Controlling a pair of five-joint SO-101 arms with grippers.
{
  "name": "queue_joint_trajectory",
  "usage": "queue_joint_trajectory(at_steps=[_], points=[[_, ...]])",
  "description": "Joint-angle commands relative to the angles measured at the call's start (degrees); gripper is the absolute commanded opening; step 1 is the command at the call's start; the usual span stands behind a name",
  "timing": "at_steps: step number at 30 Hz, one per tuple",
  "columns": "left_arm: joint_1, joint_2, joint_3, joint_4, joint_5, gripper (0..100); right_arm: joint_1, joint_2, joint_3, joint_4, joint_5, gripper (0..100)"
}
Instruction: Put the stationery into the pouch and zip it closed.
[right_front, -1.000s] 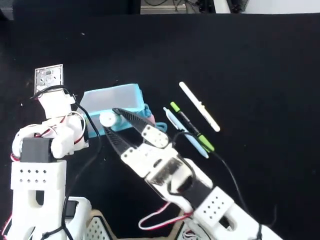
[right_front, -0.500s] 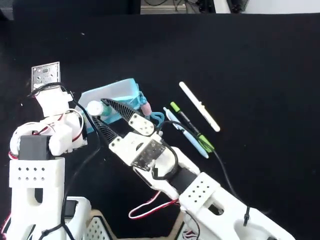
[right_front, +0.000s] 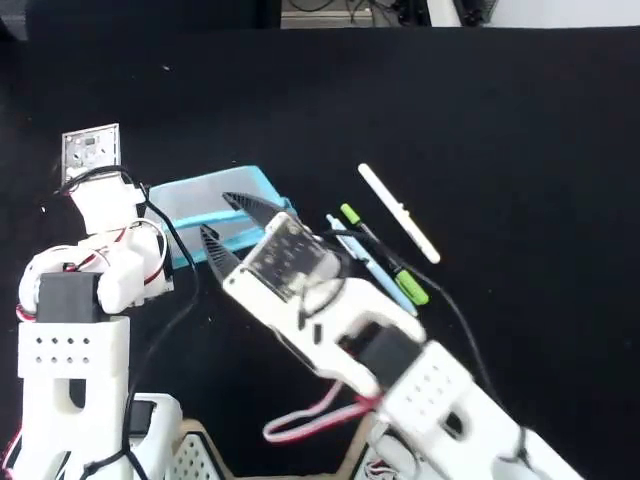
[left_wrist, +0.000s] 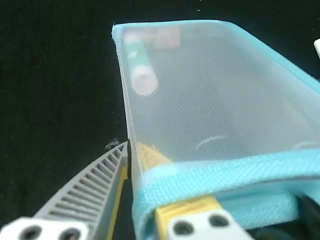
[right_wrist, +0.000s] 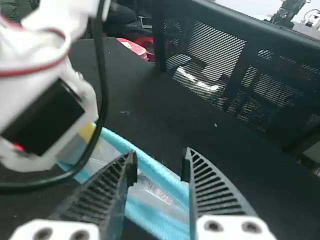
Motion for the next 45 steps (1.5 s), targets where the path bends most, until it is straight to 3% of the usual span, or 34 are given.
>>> queue_joint_trajectory(at_steps=[1,5,9,22,32,45], points=[[0.0,-0.9,-2.9,0.7,0.2,3,2.5,-11.4,-8.6,11.7,-0.4,13.4],[0.0,-0.9,-2.8,0.8,0.2,3,10.5,-20.1,-16.6,23.6,-0.4,13.4],[0.0,-0.9,-2.8,0.8,0.2,3,21.0,-18.9,-19.1,29.2,-0.4,13.6],[0.0,-0.9,-2.0,0.7,0.2,3,36.7,9.9,-14.7,31.7,-0.4,13.4],[0.0,-0.9,-1.9,0.7,0.2,3,43.9,37.5,-26.0,27.8,0.1,13.4],[0.0,-0.9,-1.9,0.8,0.2,3,44.3,80.0,-69.1,43.0,9.8,13.7]])
